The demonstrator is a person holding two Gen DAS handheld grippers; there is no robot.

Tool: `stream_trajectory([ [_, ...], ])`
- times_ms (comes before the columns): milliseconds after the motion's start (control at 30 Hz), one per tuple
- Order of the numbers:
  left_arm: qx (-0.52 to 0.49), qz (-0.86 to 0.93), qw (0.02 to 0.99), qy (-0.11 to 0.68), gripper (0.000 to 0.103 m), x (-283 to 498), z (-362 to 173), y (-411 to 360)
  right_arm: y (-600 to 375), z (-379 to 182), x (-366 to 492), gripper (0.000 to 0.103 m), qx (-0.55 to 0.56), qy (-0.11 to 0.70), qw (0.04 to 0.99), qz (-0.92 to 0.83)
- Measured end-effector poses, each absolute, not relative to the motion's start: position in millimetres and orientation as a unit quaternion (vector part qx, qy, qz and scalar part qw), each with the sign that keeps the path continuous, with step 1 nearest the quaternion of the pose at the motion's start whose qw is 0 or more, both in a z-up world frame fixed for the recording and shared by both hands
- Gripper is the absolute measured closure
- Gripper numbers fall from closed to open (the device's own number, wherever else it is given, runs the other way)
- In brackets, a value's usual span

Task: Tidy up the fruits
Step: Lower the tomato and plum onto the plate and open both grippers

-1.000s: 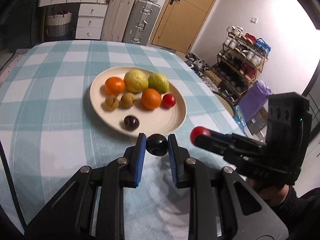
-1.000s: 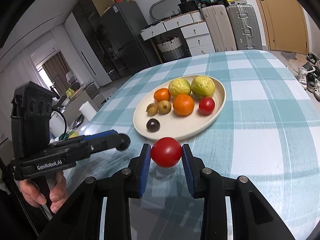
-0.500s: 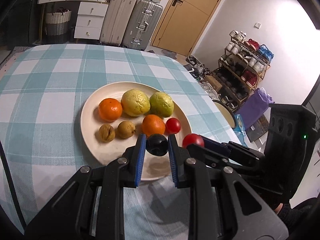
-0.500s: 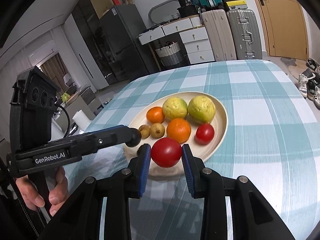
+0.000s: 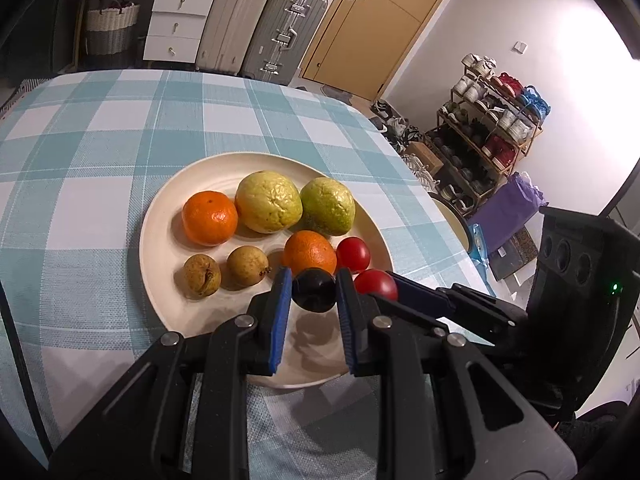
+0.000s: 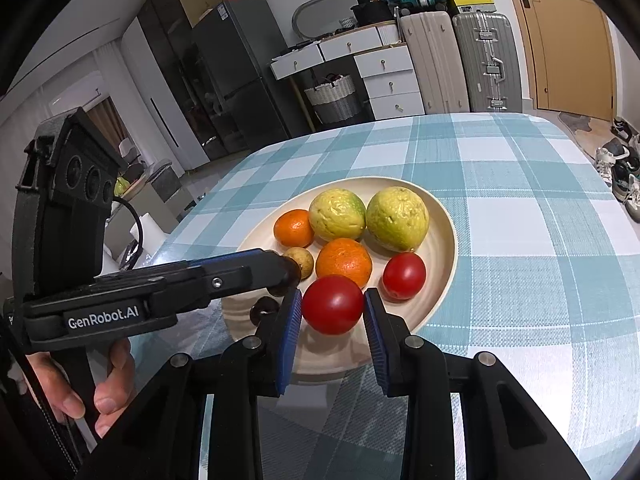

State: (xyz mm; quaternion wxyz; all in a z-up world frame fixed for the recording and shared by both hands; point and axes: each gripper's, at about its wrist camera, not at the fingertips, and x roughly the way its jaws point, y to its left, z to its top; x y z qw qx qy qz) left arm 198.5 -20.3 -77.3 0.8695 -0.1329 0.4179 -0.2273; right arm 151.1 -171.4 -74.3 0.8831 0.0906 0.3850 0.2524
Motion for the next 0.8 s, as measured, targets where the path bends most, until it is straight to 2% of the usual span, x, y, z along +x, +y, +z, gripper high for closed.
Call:
stream_trajectory([
  [400,-0.133,-0.234,0.869,0.416,0.083,202.3,-75.7,-21.8,-169.7,-75.8,156.5,0.070,0.086,0.391,0.882,0.249],
  [433,-0.134,-0.232,0.869,0.417,0.083,202.9,-75.6,-21.0,-169.6,-76.4,157.4,0.065,0.085,0.393,0.881,0.249],
  [467,-0.136,-0.232,0.867,0.419,0.083,203.7,-75.8,-20.1,-169.8,-77.1,158.1,0.051,0.086,0.395,0.880,0.248],
  [500,-0.136,-0.227,0.868,0.420,0.082,204.0,-76.0,-19.3,-171.1,-77.6,158.1,0.048,0.092,0.395,0.879,0.250],
  [800,-0.137,-0.216,0.876,0.408,0.082,196.1,-66.5,-12.5,-179.5,-68.9,143.9,0.048,0.092,0.370,0.891,0.246],
])
